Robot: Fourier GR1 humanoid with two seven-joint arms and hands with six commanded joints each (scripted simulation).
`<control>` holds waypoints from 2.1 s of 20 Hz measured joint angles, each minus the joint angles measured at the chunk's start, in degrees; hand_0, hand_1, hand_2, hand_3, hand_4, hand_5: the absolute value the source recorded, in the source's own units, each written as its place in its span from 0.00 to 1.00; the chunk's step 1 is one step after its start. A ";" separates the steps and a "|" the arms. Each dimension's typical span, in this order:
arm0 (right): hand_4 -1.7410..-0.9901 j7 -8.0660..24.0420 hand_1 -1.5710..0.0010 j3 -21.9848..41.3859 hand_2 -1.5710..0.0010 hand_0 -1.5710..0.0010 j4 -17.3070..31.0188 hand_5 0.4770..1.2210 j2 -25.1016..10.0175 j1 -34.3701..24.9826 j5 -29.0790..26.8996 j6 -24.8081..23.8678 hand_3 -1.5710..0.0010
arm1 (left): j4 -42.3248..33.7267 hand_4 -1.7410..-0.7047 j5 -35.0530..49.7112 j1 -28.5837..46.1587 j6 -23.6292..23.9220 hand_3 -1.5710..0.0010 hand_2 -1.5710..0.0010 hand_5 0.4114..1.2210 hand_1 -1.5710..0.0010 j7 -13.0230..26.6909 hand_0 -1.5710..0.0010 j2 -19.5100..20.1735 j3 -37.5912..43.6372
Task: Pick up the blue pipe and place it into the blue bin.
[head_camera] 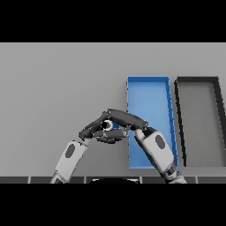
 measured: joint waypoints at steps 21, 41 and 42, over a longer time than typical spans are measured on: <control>0.32 9.31 0.00 -26.14 0.00 0.00 13.57 1.00 -9.26 -27.14 -11.97 -15.21 0.00 | -2.44 0.76 -0.35 1.66 1.06 1.00 1.00 0.08 1.00 2.63 1.00 0.87 -0.35; 0.26 15.96 0.00 -18.68 0.00 0.00 24.42 1.00 -17.85 -2.70 -2.71 -27.71 0.20 | -1.68 0.79 -2.43 0.97 3.01 1.00 1.00 0.08 1.00 -0.39 1.00 1.52 0.25; 0.21 15.96 0.00 -16.59 0.00 0.00 25.36 1.00 -19.85 -2.14 -4.83 -28.59 0.36 | -1.62 0.79 -2.31 0.91 3.04 1.00 1.00 0.08 1.00 -0.76 1.00 1.75 0.55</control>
